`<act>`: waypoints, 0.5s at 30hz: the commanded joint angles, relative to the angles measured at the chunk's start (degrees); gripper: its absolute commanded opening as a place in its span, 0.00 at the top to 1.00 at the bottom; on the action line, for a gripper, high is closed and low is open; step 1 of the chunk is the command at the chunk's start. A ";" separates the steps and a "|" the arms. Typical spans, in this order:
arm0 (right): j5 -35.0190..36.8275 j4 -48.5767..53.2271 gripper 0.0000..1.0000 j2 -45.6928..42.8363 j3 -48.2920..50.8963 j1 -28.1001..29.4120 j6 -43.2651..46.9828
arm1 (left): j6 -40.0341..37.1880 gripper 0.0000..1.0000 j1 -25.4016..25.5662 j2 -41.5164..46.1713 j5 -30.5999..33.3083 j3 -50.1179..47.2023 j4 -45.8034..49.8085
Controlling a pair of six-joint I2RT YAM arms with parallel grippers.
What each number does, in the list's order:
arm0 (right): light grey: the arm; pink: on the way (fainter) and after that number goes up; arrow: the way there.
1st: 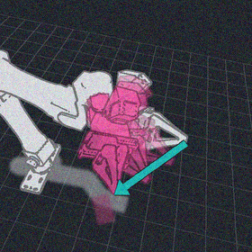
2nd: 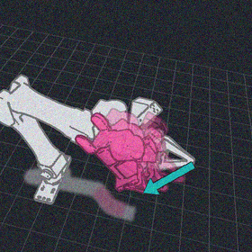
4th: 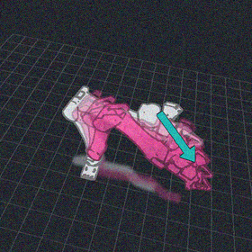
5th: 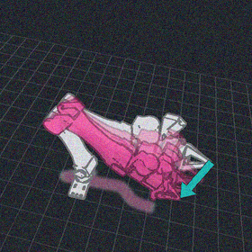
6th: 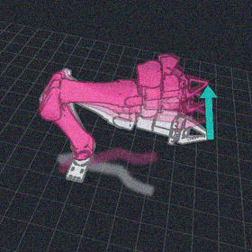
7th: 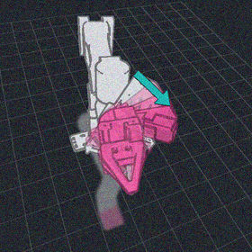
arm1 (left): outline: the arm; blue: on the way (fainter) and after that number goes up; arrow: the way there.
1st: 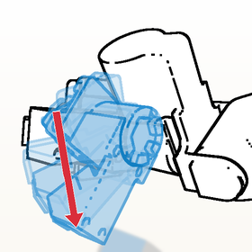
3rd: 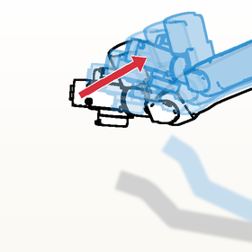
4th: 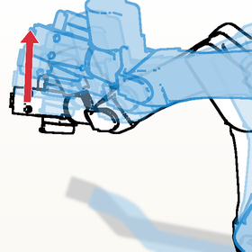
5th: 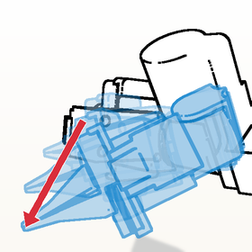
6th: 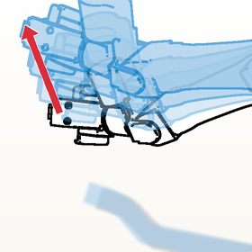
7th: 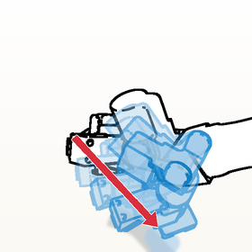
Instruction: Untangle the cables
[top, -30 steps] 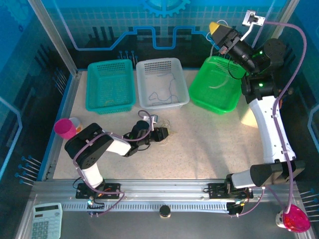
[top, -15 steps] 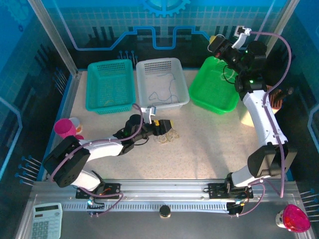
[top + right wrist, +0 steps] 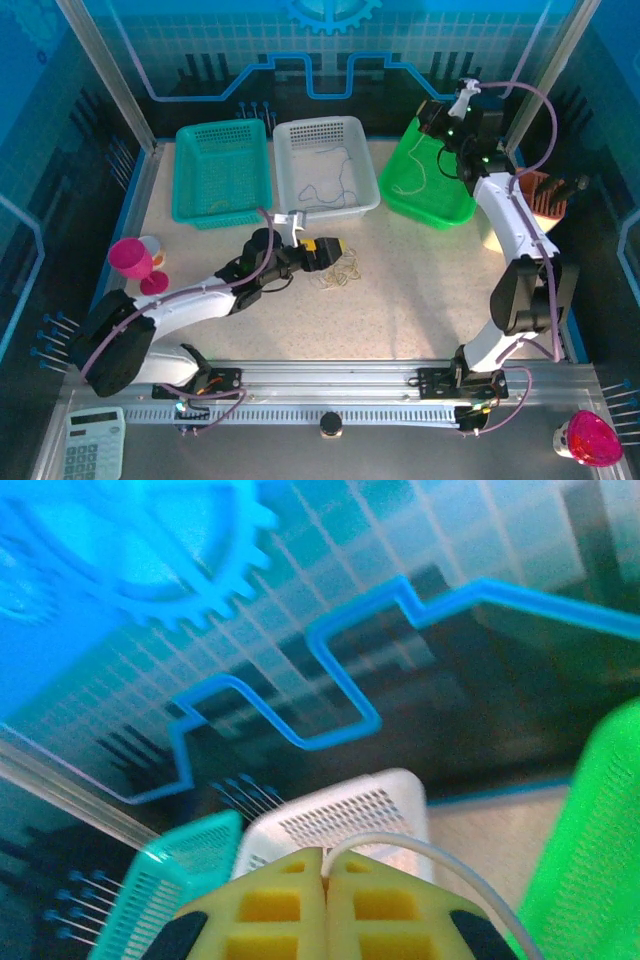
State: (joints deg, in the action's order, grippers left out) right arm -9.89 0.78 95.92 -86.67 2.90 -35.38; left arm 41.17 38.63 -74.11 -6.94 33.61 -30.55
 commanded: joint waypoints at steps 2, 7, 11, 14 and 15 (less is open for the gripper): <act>3.11 1.68 0.98 1.86 1.06 -0.81 1.72 | -1.88 0.01 0.29 3.62 2.41 1.08 3.15; 3.81 2.88 0.98 4.12 0.54 -0.75 2.27 | -1.78 0.01 0.30 5.69 3.27 0.16 3.90; 4.20 6.42 0.65 5.94 -1.53 -0.71 3.20 | -1.31 0.01 0.30 6.94 4.02 -0.60 4.56; 5.39 9.37 0.38 6.00 -2.21 -0.63 3.51 | -0.92 0.01 0.28 7.90 5.15 -0.26 7.11; 5.91 9.96 0.33 5.57 -2.15 -0.57 3.56 | -0.82 0.01 0.27 8.17 5.40 -0.10 8.05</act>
State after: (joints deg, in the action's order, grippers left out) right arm -5.89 7.22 101.65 -86.56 2.87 -32.99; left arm 40.45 38.63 -67.68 -3.42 33.58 -25.56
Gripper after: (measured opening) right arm 0.631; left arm 0.992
